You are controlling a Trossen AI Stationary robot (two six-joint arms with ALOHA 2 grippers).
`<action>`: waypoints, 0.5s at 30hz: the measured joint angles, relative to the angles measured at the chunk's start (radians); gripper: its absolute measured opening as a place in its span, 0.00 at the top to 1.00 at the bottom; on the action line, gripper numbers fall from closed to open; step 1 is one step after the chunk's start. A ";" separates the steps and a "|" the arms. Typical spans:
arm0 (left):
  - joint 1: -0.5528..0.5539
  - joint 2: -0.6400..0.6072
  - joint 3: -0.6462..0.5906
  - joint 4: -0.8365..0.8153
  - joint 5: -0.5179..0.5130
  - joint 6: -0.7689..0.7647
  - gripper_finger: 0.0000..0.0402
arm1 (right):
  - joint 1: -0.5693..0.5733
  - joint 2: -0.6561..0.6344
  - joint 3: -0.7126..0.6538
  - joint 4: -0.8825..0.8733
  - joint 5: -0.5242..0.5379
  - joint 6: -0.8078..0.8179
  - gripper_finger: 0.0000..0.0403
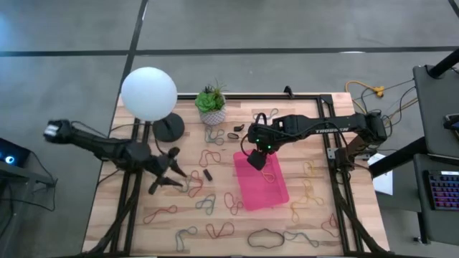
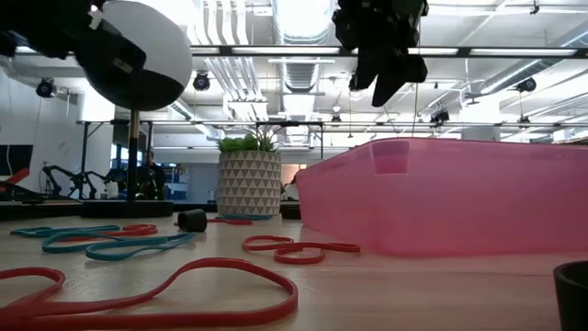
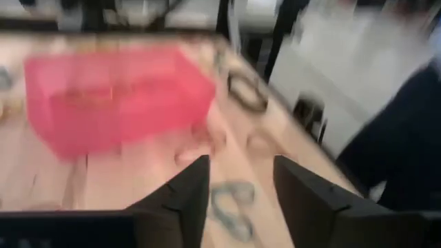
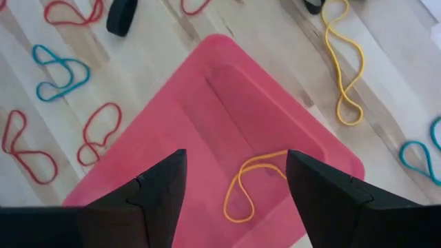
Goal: Pick and place rubber bands into bin
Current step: Put the red rubber band into the red bin
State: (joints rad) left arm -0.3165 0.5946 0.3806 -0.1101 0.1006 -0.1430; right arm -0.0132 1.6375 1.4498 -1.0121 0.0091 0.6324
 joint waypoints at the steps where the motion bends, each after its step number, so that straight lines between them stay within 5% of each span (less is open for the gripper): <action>1: -0.043 0.016 0.029 -0.055 -0.050 -0.003 0.68 | 0.000 0.000 0.000 -0.002 0.009 -0.002 0.42; 8: -0.307 0.128 0.174 -0.403 -0.192 -0.198 0.83 | -0.004 0.000 0.000 -0.005 0.095 -0.064 0.42; 15: -0.567 0.297 0.183 -0.399 -0.238 -0.494 0.92 | -0.015 0.000 -0.001 -0.004 0.099 -0.115 0.43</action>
State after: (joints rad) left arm -0.8838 0.8915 0.5636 -0.5087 -0.1370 -0.6371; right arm -0.0280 1.6375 1.4492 -1.0164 0.1085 0.5172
